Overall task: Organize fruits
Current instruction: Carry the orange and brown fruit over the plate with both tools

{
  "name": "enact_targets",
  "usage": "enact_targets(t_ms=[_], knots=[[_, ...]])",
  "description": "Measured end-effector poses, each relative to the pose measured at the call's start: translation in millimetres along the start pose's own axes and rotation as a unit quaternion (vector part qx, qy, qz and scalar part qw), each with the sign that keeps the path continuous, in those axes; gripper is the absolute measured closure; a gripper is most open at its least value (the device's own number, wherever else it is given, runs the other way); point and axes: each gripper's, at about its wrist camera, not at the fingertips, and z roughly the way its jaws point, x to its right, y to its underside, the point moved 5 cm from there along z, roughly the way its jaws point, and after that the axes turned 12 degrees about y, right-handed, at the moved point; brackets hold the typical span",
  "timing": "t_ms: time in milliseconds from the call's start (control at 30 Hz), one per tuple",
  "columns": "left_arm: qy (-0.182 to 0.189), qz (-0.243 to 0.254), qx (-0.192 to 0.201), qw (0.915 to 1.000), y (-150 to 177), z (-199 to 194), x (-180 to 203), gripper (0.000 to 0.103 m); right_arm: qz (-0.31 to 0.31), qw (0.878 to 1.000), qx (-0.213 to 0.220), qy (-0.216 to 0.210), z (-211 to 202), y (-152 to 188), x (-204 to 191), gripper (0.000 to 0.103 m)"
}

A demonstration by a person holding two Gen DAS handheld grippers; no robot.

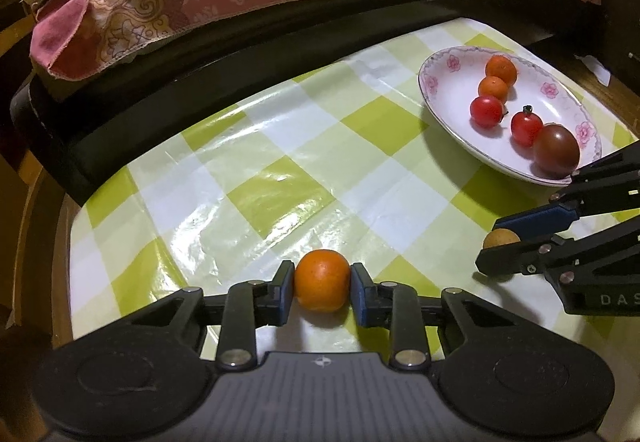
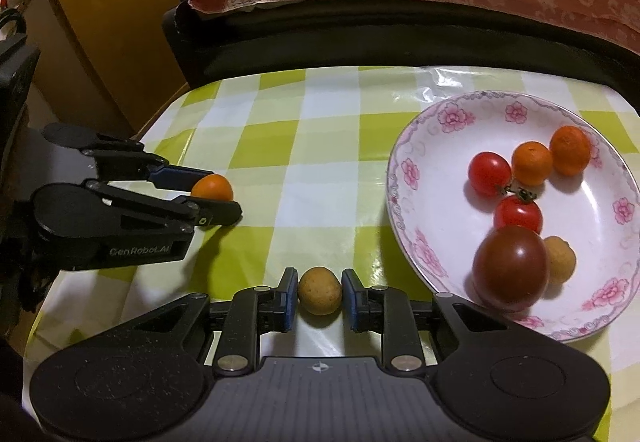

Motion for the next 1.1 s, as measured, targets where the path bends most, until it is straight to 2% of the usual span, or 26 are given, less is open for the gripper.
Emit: enact_targets(t_ms=[133, 267, 533, 667, 1100], knots=[[0.012, 0.011, -0.003, 0.9999, 2.5, -4.3, 9.8, 0.067, 0.0, 1.0, 0.001, 0.006, -1.3, -1.6, 1.9, 0.083], [0.039, 0.024, -0.002, 0.999, 1.5, -11.5, 26.6, 0.067, 0.003, 1.0, -0.006, 0.011, -6.0, 1.2, 7.0, 0.082], [0.075, 0.059, -0.03, 0.995, 13.0, -4.4, 60.3, 0.067, -0.004, 0.999, -0.021, 0.024, -17.2, 17.5, 13.6, 0.082], [0.068, 0.08, -0.029, 0.994, 14.8, -3.3, 68.0, 0.067, -0.018, 0.999, -0.019, 0.027, -21.7, 24.5, 14.9, 0.082], [0.066, 0.09, -0.032, 0.9932, 16.7, -3.6, 68.1, 0.058, -0.023, 0.999, -0.019, 0.022, -25.9, 27.0, 16.6, 0.077]])
